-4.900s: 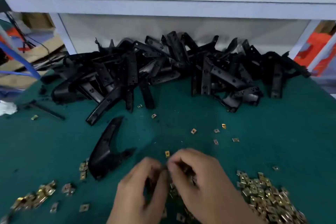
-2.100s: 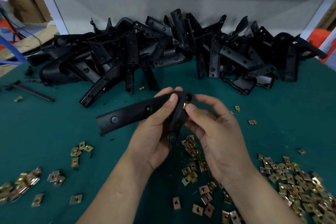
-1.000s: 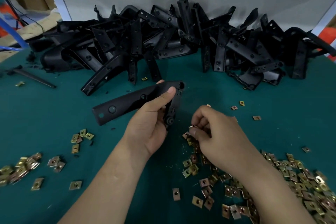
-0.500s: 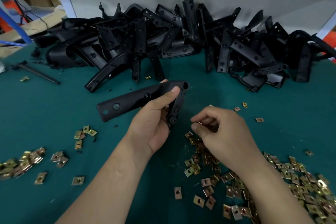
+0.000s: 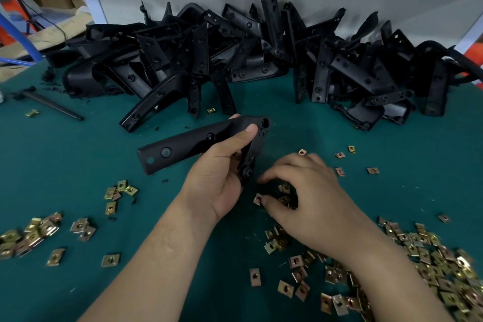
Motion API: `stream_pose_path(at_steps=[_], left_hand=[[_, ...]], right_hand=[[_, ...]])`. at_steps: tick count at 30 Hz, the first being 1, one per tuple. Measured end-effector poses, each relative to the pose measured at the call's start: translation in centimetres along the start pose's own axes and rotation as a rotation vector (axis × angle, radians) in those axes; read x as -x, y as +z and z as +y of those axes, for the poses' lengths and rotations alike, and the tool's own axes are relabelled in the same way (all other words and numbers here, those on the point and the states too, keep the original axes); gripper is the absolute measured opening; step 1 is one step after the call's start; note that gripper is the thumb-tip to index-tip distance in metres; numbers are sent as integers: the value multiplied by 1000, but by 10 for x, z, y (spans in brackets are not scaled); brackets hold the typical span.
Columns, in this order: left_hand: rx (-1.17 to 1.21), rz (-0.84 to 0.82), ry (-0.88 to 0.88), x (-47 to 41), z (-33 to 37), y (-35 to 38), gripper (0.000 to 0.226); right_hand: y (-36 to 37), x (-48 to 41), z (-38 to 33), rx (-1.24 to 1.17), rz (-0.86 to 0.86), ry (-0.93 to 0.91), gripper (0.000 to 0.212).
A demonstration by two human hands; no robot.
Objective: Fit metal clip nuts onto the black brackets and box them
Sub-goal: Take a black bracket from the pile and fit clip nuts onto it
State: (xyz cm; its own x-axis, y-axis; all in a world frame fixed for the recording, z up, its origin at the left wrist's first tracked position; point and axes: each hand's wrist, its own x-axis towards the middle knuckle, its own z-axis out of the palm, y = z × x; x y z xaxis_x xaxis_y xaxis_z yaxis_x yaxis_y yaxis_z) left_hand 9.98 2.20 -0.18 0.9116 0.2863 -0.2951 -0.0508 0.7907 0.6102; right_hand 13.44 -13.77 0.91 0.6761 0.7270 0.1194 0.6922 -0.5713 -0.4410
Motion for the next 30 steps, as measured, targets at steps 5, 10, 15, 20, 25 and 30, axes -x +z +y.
stream_pose_path(at_steps=[5, 10, 15, 20, 25, 30], left_hand=[[-25, -35, -37, 3, 1, 2, 38], [-41, 18, -10, 3, 2, 0, 17], [-41, 14, -23, 4, 3, 1, 8], [-23, -42, -41, 5, 0, 1, 25], [-50, -86, -54, 7, -1, 3, 26], [-37, -167, -62, 9, -2, 5, 22]], right_hand=[[4, 1, -6, 8, -26, -67, 7], [5, -1, -6, -298, 166, -19, 20], [2, -5, -4, -505, 358, 51, 22], [-2, -8, -11, -1023, 362, 227, 11], [-4, -8, -9, -1293, 376, 360, 31], [-7, -9, -8, -1546, 338, 431, 50]])
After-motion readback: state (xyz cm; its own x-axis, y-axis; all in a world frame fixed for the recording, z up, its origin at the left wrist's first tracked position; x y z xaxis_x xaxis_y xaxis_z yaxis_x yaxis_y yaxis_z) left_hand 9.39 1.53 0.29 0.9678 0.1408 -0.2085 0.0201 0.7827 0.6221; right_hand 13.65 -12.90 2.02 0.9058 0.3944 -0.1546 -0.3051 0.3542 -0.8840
